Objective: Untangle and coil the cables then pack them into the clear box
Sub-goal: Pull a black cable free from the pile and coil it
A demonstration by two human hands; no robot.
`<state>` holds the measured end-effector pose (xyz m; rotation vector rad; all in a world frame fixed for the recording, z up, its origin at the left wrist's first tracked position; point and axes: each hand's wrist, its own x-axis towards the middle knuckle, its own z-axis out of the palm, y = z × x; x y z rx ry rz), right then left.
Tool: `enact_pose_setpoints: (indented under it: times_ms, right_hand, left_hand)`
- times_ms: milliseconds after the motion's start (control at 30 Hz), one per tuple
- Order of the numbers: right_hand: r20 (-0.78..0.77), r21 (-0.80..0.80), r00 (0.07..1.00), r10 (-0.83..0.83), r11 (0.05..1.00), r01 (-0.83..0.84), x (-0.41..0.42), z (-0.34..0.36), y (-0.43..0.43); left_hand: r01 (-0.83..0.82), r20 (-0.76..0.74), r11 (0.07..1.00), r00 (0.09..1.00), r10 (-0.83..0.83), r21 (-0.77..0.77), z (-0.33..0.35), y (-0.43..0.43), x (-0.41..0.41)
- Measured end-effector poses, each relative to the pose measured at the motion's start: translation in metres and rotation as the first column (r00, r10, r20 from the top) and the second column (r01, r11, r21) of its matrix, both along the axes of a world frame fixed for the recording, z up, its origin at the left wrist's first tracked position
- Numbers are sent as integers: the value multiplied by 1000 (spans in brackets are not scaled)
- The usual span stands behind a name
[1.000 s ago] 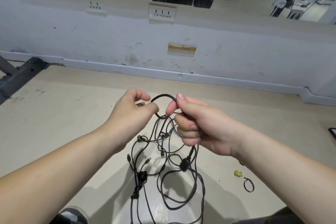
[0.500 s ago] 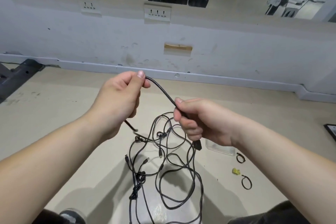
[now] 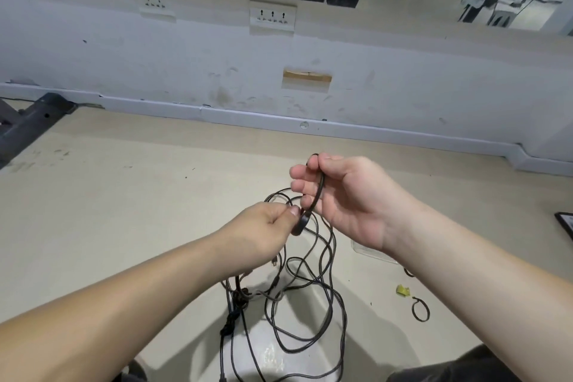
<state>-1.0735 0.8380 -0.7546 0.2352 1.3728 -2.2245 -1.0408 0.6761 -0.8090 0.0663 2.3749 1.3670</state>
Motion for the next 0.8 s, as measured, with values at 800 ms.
enact_pose_setpoints:
  times_ms: [800]
  right_hand:
    - [-379,573,885,269,820,-4,6,-5,0]
  left_hand:
    - [-21,-494,997,868,58,80,29,-30,-11]
